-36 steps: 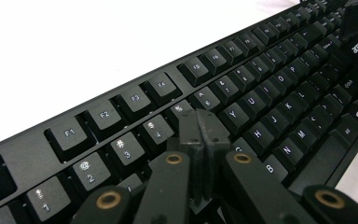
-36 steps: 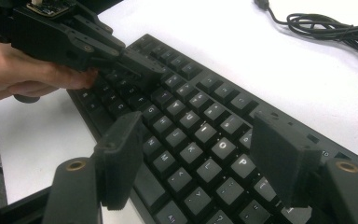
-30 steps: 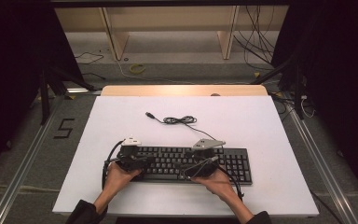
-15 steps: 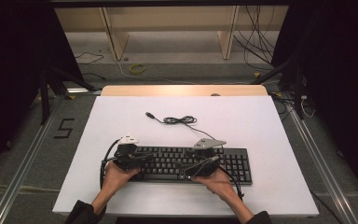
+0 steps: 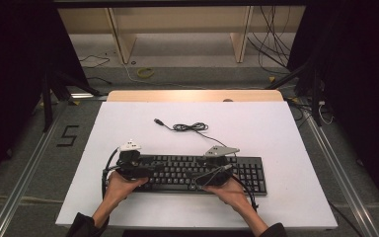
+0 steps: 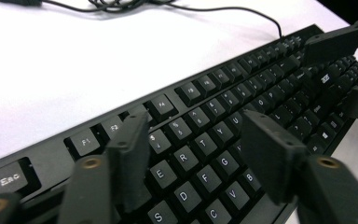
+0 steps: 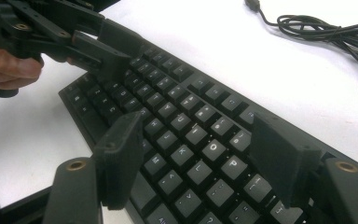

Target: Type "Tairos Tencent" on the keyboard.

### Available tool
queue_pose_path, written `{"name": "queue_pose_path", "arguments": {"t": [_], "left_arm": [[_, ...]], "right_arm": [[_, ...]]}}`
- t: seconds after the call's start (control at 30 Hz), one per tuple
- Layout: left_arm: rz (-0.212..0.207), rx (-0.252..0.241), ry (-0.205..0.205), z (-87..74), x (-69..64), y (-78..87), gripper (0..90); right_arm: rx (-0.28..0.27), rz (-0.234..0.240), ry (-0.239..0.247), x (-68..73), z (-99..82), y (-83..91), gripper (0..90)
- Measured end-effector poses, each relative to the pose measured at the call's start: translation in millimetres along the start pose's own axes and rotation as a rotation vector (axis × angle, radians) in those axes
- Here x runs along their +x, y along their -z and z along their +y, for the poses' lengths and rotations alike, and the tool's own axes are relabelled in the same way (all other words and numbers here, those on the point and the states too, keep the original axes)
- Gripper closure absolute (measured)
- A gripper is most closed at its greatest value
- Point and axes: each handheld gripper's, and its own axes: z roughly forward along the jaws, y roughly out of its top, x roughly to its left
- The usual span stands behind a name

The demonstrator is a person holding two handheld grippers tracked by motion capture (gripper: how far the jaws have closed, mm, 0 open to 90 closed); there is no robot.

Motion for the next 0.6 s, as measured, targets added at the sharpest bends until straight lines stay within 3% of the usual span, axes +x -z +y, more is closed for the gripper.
{"name": "queue_pose_path", "arguments": {"t": [0.27, 0.6], "left_arm": [[-0.022, -0.014, -0.012, -0.8, -1.9, 6.2, 31.8], [-0.029, -0.047, 0.006, -1.7, -1.4, 18.0, 28.6]], "right_arm": [[-0.001, -0.006, -0.004, -1.3, 0.5, -1.1, 36.2], [0.003, -0.014, -0.007, -3.7, 2.0, -2.9, 38.8]]}}
